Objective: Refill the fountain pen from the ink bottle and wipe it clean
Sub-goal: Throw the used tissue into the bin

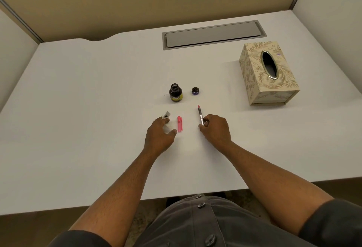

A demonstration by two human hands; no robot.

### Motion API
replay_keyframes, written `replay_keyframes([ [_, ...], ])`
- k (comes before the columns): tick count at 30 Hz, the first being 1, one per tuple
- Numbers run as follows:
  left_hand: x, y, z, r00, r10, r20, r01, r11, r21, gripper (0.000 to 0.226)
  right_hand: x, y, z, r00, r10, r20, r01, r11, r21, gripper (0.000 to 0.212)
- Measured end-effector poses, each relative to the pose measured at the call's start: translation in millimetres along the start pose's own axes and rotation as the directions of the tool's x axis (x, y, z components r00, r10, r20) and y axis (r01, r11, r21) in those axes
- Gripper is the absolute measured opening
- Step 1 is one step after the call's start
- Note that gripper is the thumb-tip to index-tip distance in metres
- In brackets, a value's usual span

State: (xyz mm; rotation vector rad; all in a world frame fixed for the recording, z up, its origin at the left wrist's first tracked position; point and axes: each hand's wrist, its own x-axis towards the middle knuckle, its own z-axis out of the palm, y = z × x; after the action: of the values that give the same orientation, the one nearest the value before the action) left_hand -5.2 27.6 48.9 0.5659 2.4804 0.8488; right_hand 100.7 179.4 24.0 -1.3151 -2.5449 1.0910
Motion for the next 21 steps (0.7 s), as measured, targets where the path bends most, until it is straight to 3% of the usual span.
replay_keyframes([
  [13, -2, 1, -4, 1.000, -0.014, 0.001, 0.014, 0.999, -0.034, 0.052, 1, -3, 2, 0.999, 0.012, -0.033, -0.015, 0.995, -0.102, 0.027],
  [18, -7, 6, -5, 0.999, -0.038, -0.011, 0.035, 0.984, -0.176, 0.038, -6, -3, 0, 0.996, 0.038, -0.085, -0.043, 0.998, -0.052, 0.040],
  [21, -10, 11, -4, 0.998, -0.057, 0.004, 0.055, 0.953, -0.298, 0.026, -14, -7, -6, 0.986, -0.007, -0.166, 0.013, 0.999, 0.037, 0.037],
])
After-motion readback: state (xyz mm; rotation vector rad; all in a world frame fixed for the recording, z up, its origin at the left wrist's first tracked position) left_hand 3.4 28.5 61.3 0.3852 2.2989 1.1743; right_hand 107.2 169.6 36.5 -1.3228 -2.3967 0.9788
